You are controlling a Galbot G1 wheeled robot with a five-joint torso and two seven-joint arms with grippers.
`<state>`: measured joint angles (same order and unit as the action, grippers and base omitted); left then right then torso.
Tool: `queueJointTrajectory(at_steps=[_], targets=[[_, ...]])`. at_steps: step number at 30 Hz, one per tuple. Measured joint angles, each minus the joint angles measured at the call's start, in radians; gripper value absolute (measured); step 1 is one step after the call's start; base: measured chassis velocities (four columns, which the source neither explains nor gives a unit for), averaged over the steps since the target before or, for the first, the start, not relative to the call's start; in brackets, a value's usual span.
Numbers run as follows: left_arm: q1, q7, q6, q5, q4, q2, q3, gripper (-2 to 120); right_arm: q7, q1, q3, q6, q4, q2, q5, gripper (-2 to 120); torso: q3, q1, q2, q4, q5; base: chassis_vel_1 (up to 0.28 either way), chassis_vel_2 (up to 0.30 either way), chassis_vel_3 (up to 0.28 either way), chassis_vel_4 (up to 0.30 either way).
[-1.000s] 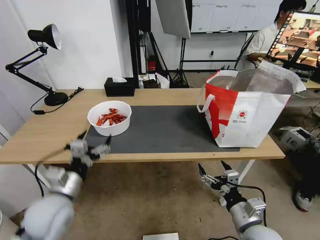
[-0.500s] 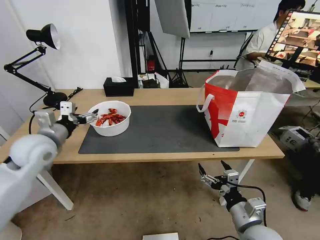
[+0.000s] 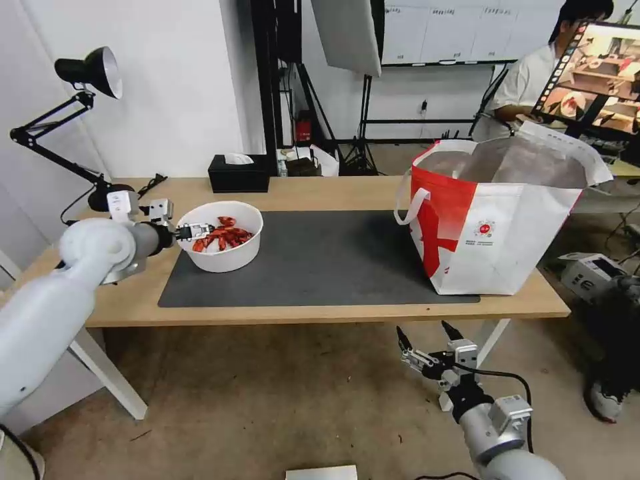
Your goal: Pick up the trash from the table and place it into the takeout bag.
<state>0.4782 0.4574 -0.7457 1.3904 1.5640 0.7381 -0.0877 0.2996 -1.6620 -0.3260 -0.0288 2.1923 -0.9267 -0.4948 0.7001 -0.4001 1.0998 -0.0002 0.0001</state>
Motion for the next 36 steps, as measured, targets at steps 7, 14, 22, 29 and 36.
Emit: queueJointTrajectory(at_steps=[7,14,22,29,36], targets=[[-0.014,0.055,0.004,-0.025,-0.026,0.038,0.013,100,0.000,0.000,0.000,0.000,0.000,0.000,0.000,100,0.000,0.000,0.000,0.0001,0.0000,0.000,0.000,0.000,0.000],[-0.008,0.043,0.006,-0.039,-0.002,0.047,-0.006,100,0.000,0.000,0.000,0.000,0.000,0.000,0.000,100,0.000,0.000,0.000,0.0002,-0.0001,0.000,0.000,0.000,0.000],[-0.027,0.078,0.008,-0.070,0.013,0.032,-0.011,100,0.000,0.000,0.000,0.000,0.000,0.000,0.000,100,0.000,0.000,0.000,0.0001,0.0000,0.000,0.000,0.000,0.000],[-0.009,0.161,0.009,-0.092,-0.015,0.019,-0.012,100,0.000,0.000,0.000,0.000,0.000,0.000,0.000,100,0.000,0.000,0.000,0.0003,-0.0003,0.000,0.000,0.000,0.000],[-0.006,0.262,0.010,0.024,-0.041,0.036,-0.003,100,0.000,0.000,0.000,0.000,0.000,0.000,0.000,100,0.000,0.000,0.000,0.0002,-0.0001,0.000,0.000,0.000,0.000]])
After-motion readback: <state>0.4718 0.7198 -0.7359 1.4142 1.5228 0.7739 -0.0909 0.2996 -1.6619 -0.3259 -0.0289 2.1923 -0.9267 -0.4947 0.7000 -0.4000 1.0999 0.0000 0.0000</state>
